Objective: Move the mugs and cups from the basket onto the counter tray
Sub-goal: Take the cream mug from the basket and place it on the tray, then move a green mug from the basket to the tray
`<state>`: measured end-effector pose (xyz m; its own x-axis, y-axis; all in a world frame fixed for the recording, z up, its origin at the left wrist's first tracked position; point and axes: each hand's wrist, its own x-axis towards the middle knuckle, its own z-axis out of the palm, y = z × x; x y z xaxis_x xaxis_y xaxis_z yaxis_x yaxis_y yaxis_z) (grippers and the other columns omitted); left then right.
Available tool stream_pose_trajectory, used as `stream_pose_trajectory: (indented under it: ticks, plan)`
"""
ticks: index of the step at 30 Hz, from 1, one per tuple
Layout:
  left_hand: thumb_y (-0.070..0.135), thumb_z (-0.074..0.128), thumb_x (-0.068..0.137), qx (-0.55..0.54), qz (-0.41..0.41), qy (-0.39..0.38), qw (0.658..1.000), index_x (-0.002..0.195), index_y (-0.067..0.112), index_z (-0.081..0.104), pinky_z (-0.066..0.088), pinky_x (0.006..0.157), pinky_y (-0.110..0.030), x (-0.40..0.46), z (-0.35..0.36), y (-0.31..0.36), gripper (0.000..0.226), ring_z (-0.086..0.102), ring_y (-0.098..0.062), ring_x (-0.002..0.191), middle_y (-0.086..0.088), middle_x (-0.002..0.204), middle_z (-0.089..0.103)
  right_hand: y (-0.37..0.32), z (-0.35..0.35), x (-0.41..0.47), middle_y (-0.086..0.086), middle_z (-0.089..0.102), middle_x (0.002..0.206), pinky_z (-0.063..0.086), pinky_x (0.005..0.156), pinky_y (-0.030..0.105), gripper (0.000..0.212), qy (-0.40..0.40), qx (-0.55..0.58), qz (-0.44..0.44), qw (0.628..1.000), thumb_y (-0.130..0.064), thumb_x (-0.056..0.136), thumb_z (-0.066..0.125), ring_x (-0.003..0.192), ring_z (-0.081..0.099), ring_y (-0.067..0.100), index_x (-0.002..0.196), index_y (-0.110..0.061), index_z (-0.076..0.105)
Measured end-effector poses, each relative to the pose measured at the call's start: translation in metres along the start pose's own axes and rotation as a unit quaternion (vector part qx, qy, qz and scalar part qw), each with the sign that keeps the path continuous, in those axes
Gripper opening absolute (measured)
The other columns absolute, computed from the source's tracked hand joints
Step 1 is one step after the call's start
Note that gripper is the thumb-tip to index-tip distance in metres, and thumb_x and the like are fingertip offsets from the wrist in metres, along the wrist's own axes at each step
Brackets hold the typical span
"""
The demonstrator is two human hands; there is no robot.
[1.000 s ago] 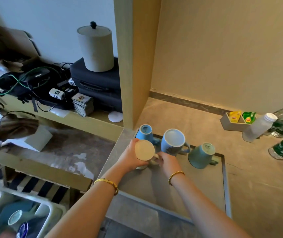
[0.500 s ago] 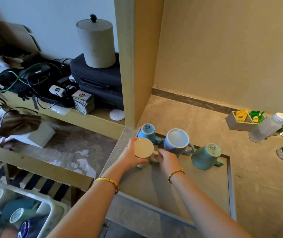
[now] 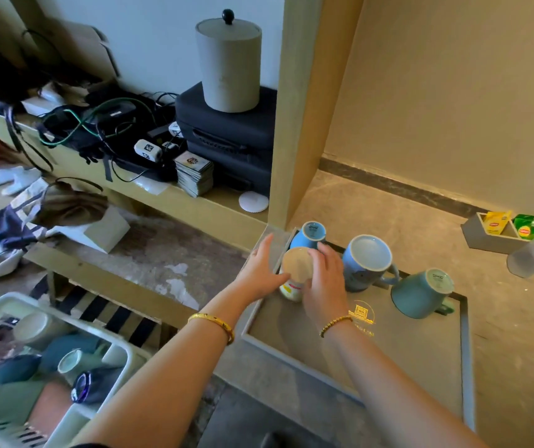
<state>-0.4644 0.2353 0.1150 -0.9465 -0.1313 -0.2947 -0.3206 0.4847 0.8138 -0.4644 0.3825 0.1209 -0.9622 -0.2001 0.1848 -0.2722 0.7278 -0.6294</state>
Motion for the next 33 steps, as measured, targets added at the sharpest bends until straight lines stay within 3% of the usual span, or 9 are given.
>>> stream_pose_trajectory:
  ticks: [4,7,11,13,16,22,27,30,33]
  plan:
    - [0.024,0.056,0.090,-0.026,-0.022,0.112,0.993,0.141,0.024,0.030,0.040,0.083,-0.024,-0.017,-0.043,-0.022,0.057,0.049,-0.015,0.116,-0.005,0.138,0.043,-0.049,0.033,0.003,0.027,0.054,0.122,0.036,0.101,0.051,0.041,0.025,-0.024,-0.085,0.996,0.010,0.071,0.050,0.116,0.050,0.046,0.111,0.004,0.059]
    - [0.022,0.052,0.091,-0.032,-0.037,0.157,0.986,0.134,0.025,0.041,0.040,0.084,-0.024,-0.041,-0.083,-0.051,0.045,0.051,-0.012,0.111,-0.001,0.132,0.049,-0.090,0.068,-0.004,0.027,0.057,0.118,0.040,0.097,0.055,0.037,-0.006,-0.038,-0.135,0.990,-0.003,0.079,0.038,0.112,0.053,0.046,0.107,0.004,0.061]
    - [0.021,0.049,0.092,-0.055,-0.076,0.204,0.974,0.130,0.025,0.046,0.044,0.085,-0.026,-0.085,-0.140,-0.101,0.038,0.053,-0.013,0.113,0.000,0.128,0.052,-0.149,0.123,-0.026,0.024,0.056,0.122,0.040,0.102,0.051,0.050,-0.092,-0.025,-0.174,0.980,-0.023,0.087,0.024,0.118,0.049,0.042,0.110,0.003,0.061]
    - [0.019,0.049,0.092,-0.073,-0.101,0.231,0.965,0.127,0.022,0.049,0.046,0.087,-0.027,-0.108,-0.169,-0.130,0.035,0.054,-0.013,0.108,0.001,0.124,0.055,-0.177,0.152,-0.040,0.023,0.055,0.123,0.037,0.105,0.049,0.045,-0.124,-0.023,-0.201,0.972,-0.020,0.088,0.027,0.120,0.047,0.041,0.111,0.002,0.060]
    - [0.016,0.049,0.092,-0.082,-0.134,0.264,0.952,0.124,0.018,0.052,0.047,0.088,-0.029,-0.140,-0.207,-0.176,0.033,0.056,-0.012,0.100,0.000,0.118,0.058,-0.217,0.195,-0.059,0.024,0.054,0.123,0.035,0.107,0.049,0.031,-0.153,-0.014,-0.229,0.961,0.001,0.084,0.044,0.120,0.047,0.041,0.112,0.003,0.058]
    - [0.015,0.049,0.092,-0.090,-0.220,0.293,0.926,0.120,0.016,0.055,0.043,0.076,-0.021,-0.198,-0.255,-0.263,0.029,0.055,-0.010,0.089,-0.003,0.111,0.062,-0.275,0.269,-0.101,0.017,0.050,0.129,0.032,0.107,0.036,0.034,-0.256,-0.019,-0.272,0.927,0.000,0.088,0.046,0.123,0.043,0.031,0.121,0.000,0.053]
    - [0.013,0.052,0.089,-0.088,-0.299,0.263,0.913,0.128,0.014,0.050,0.044,0.086,-0.025,-0.232,-0.259,-0.316,0.039,0.057,-0.017,0.105,-0.005,0.123,0.059,-0.283,0.315,-0.123,0.009,0.046,0.133,0.034,0.104,0.030,0.036,-0.371,-0.040,-0.264,0.890,-0.010,0.093,0.043,0.123,0.041,0.022,0.129,-0.008,0.046]
    - [0.016,0.051,0.090,-0.085,-0.339,0.238,0.906,0.133,0.015,0.045,0.045,0.096,-0.031,-0.240,-0.255,-0.339,0.043,0.053,-0.021,0.116,-0.007,0.129,0.056,-0.281,0.341,-0.122,0.007,0.042,0.138,0.039,0.105,0.033,0.038,-0.446,-0.068,-0.227,0.863,-0.016,0.095,0.043,0.126,0.041,0.020,0.133,-0.012,0.041]
    - [0.018,0.047,0.092,-0.078,-0.369,0.214,0.901,0.134,0.012,0.043,0.045,0.096,-0.033,-0.239,-0.249,-0.357,0.042,0.051,-0.025,0.120,-0.010,0.132,0.053,-0.276,0.361,-0.116,0.009,0.037,0.142,0.041,0.106,0.038,0.046,-0.512,-0.102,-0.171,0.836,-0.019,0.094,0.049,0.128,0.041,0.022,0.137,-0.013,0.035]
